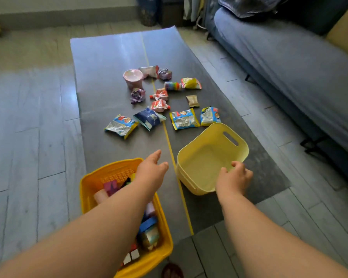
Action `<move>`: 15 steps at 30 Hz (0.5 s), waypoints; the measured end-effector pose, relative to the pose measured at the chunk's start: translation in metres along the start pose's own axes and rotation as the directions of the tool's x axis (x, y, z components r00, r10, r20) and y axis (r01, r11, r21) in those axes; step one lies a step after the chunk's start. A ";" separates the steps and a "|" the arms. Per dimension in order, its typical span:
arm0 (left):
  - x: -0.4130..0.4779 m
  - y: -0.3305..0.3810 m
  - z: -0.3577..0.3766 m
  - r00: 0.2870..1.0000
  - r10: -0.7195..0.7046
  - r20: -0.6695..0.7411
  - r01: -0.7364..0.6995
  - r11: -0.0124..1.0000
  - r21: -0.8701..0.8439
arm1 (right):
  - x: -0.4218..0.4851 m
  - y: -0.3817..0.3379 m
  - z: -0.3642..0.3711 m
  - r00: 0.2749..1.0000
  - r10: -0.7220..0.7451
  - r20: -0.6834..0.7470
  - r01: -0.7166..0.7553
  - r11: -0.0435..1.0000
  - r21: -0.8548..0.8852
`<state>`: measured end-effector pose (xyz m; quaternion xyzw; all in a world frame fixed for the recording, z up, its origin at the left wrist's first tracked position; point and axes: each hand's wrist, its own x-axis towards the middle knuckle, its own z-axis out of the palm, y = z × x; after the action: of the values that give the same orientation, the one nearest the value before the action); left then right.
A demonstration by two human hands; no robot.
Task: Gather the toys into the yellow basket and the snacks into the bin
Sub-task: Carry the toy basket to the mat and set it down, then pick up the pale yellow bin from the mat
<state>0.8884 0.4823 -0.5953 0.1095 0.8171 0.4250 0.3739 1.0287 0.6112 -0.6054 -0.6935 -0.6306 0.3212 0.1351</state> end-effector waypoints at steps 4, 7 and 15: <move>0.023 0.005 0.038 0.992 -0.112 0.063 0.116 0.991 -0.060 | 0.024 0.002 0.002 1.000 0.015 -0.016 -0.015 1.000 0.008; 0.039 0.010 0.054 0.972 -0.222 0.081 0.226 0.973 -0.045 | 0.042 0.001 0.005 0.994 0.111 -0.021 -0.109 0.990 0.085; 0.062 0.000 0.084 0.905 -0.374 0.205 0.411 0.891 -0.192 | 0.060 0.002 0.017 0.982 0.158 0.100 -0.155 0.987 -0.033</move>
<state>0.9045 0.5647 -0.6576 -0.0683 0.7339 0.4222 0.5277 1.0196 0.6649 -0.6361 -0.7253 -0.5842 0.3578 0.0683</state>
